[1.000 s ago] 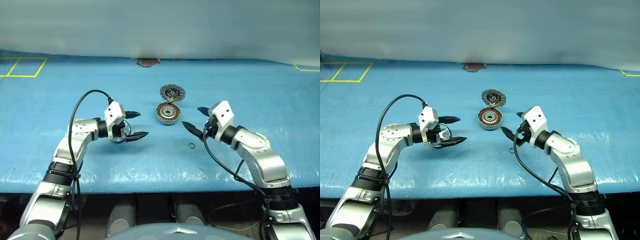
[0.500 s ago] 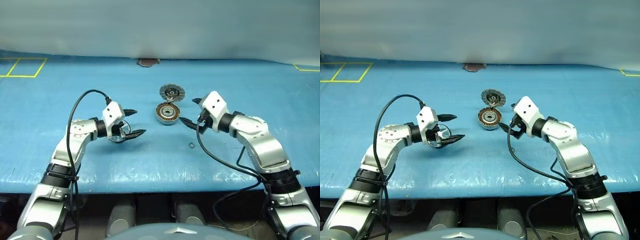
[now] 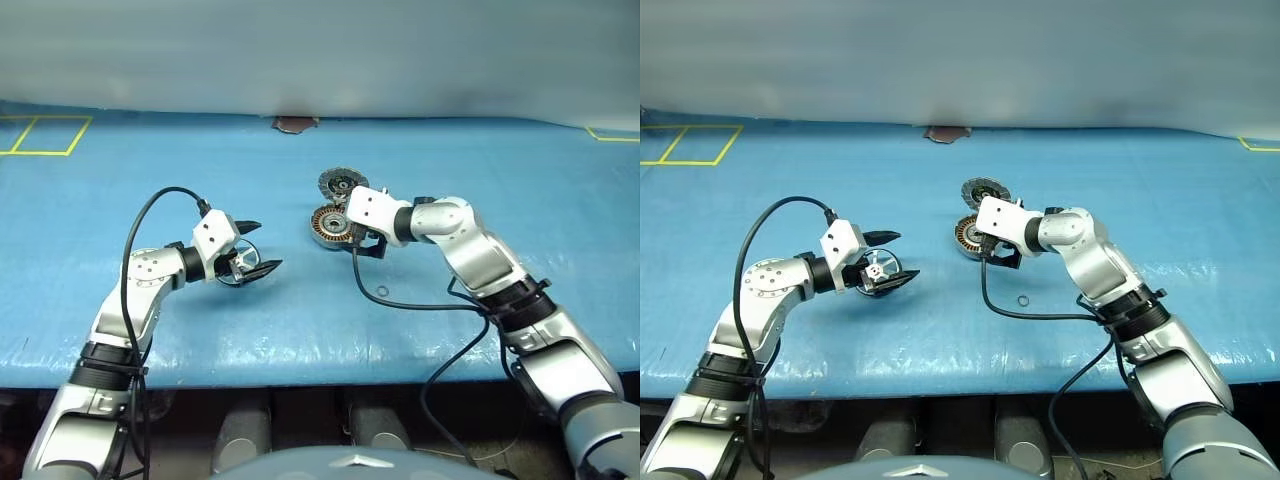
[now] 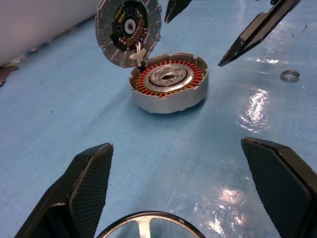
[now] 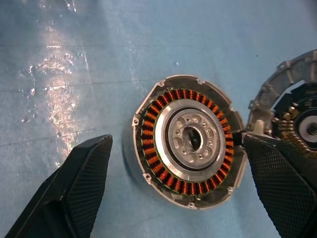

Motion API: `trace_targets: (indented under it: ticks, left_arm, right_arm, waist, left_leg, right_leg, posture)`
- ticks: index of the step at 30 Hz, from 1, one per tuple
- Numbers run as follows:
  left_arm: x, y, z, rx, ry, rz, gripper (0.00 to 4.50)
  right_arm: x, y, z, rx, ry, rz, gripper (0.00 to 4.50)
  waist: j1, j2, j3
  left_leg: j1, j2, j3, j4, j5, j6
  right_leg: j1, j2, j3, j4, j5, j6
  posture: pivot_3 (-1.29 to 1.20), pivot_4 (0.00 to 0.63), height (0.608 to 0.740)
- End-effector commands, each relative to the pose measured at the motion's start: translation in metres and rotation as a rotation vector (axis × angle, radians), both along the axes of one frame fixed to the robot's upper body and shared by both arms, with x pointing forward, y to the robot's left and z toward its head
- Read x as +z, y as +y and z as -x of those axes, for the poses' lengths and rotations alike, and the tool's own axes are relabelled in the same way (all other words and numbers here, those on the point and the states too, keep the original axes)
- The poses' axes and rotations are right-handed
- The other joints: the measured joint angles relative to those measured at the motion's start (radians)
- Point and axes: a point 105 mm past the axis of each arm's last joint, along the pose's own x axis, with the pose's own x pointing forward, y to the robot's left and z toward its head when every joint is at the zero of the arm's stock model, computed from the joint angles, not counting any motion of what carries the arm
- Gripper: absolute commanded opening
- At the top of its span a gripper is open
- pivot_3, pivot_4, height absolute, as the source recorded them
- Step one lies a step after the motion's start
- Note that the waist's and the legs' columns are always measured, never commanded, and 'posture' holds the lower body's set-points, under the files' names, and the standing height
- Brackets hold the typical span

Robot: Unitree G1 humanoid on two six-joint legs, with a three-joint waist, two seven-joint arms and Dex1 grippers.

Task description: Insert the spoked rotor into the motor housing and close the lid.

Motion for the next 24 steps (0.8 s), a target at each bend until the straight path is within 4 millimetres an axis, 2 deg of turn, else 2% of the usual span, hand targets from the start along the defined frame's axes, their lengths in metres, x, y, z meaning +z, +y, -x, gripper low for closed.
trace_targets:
  ticks: [1, 8, 18, 24]
  left_arm:
    - [0.013, 0.0, 0.0, 0.006, -0.049, 0.018, 4.5]
    - [0.009, -0.001, 0.005, 0.017, -0.038, 0.03, 4.5]
    - [0.007, 0.001, 0.007, 0.038, -0.036, 0.032, 4.5]
    - [0.005, 0.001, 0.007, 0.045, -0.037, 0.031, 4.5]
  right_arm:
    - [0.011, 0.011, -0.007, 0.048, -0.018, 0.001, 4.44]
    - [-0.003, 0.013, -0.017, 0.043, 0.041, 0.032, 4.44]
    - [-0.016, 0.006, -0.016, 0.065, 0.103, 0.093, 4.44]
    - [-0.03, 0.005, -0.018, 0.099, 0.185, 0.208, 4.44]
  waist:
    - [0.0, 0.0, 0.0]
    - [-0.001, 0.0, 0.0]
    - [-0.002, 0.0, 0.0]
    - [-0.007, 0.0, 0.0]
  left_leg:
    - [0.0, 0.0, 0.0, 0.0, 0.0, 0.0]
    - [0.001, 0.0, 0.0, 0.0, 0.0, 0.0]
    - [0.001, 0.0, 0.0, 0.0, 0.0, 0.0]
    - [0.002, 0.0, 0.0, 0.0, 0.0, 0.0]
  right_leg:
    - [0.0, 0.0, 0.0, 0.0, 0.0, 0.0]
    - [0.0, 0.0, 0.0, 0.0, 0.0, 0.0]
    - [0.001, 0.0, 0.0, 0.001, 0.0, 0.0]
    - [0.002, 0.0, 0.0, 0.001, 0.0, 0.0]
  posture:
    - [0.0, 0.15, 0.74]
    - [0.0, 0.15, 0.74]
    - [0.0, 0.15, 0.74]
    - [0.0, 0.15, 0.74]
